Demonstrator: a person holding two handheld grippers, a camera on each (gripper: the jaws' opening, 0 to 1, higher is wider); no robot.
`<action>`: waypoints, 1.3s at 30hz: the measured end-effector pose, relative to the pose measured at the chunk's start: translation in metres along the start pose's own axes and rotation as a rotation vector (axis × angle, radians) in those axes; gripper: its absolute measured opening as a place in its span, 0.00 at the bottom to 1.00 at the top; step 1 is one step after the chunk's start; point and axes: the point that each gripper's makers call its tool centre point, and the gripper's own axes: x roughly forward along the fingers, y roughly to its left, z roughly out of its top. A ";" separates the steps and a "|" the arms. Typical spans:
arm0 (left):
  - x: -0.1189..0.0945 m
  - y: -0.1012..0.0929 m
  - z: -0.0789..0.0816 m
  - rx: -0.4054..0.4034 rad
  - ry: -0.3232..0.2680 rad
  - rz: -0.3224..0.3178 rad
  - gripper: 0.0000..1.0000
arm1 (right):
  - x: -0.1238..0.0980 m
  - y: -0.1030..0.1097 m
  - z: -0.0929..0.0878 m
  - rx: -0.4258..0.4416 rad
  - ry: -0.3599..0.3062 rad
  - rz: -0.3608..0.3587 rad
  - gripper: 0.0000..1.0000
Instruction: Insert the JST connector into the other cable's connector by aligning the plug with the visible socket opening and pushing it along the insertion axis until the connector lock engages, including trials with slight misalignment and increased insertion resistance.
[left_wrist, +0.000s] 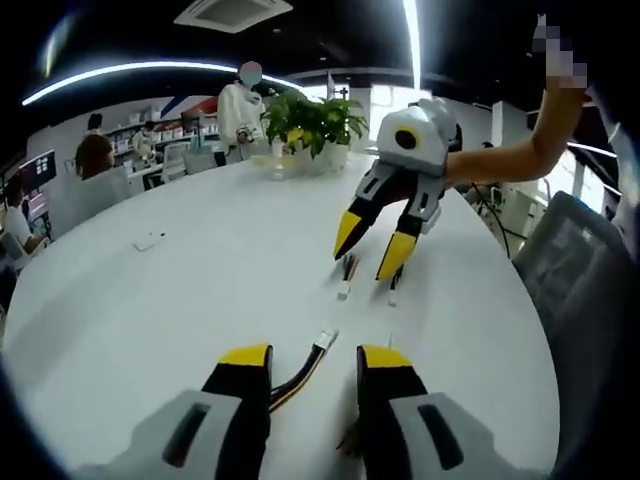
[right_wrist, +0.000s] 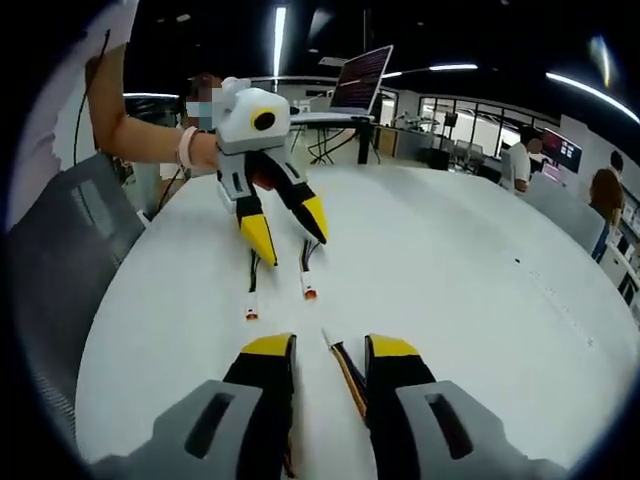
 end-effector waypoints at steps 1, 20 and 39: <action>0.000 0.000 0.001 -0.011 -0.007 -0.008 0.29 | 0.001 0.000 -0.001 -0.001 0.001 0.001 0.24; 0.013 0.001 -0.004 0.025 -0.011 -0.034 0.22 | 0.014 0.006 -0.006 -0.043 -0.003 0.059 0.16; 0.019 -0.004 -0.006 0.063 -0.025 -0.053 0.09 | 0.021 -0.001 -0.010 -0.064 -0.013 0.052 0.07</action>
